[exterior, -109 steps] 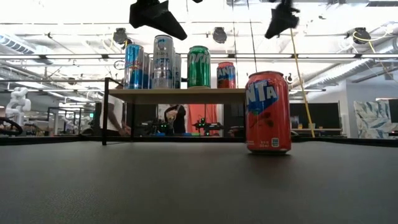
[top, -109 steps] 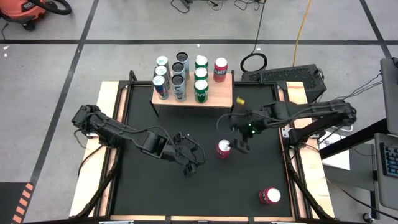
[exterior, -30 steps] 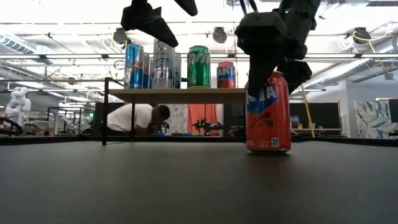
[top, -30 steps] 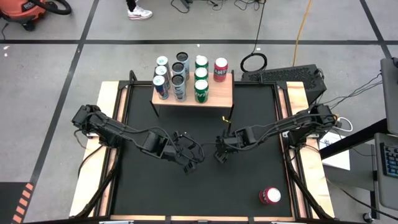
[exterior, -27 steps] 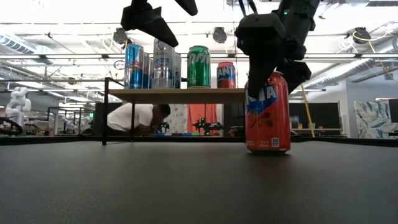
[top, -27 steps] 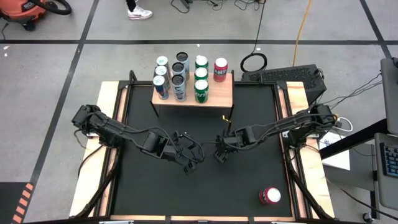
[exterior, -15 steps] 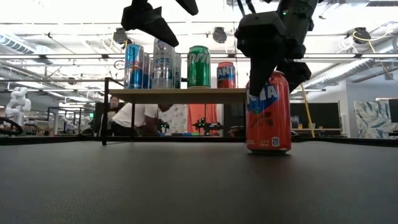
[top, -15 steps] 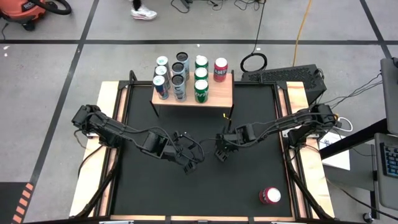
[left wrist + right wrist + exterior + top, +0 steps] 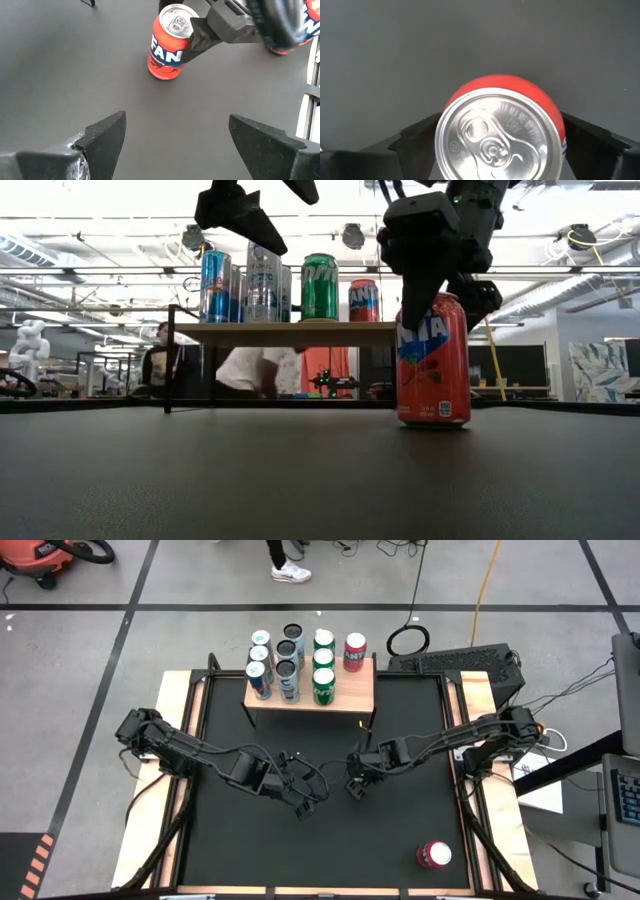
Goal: Place canned beverage on shelf
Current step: Put the top orange soda can on the shelf
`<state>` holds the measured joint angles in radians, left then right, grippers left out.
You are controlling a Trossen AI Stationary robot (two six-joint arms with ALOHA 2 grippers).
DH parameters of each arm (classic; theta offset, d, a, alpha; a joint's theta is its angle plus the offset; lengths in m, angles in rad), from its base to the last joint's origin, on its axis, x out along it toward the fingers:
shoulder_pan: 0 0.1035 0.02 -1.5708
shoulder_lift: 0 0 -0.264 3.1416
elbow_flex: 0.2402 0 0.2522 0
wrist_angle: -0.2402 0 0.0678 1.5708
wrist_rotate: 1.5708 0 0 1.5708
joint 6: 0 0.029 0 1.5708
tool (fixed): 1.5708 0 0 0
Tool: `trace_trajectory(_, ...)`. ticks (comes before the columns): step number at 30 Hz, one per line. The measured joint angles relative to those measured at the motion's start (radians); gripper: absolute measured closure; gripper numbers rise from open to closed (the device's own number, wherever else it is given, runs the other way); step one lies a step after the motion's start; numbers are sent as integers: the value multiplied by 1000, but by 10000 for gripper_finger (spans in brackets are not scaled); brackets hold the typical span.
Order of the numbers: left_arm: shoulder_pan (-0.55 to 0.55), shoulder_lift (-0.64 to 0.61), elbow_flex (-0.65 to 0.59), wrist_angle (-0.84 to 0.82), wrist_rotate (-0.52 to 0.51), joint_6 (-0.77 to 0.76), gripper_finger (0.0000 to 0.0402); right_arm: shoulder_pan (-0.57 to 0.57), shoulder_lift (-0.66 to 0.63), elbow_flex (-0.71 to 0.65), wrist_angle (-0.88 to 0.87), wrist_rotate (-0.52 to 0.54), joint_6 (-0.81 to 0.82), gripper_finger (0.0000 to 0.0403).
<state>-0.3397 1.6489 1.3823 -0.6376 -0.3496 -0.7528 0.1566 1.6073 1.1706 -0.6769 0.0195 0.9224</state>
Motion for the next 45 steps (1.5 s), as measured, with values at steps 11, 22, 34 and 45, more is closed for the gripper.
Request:
trace_trajectory(11,0,0,0,0,0,-1,47,0,-1,0,0,-23,13,47)
trace_trajectory(22,0,0,0,0,0,-1,47,-1,-2,0,-4,-23,21,48)
trace_trajectory(34,0,0,0,0,0,-3,47,-15,-7,27,-28,-25,35,48)
trace_trajectory(45,0,0,0,1,0,-3,47,-32,-7,50,-73,-51,-14,48)
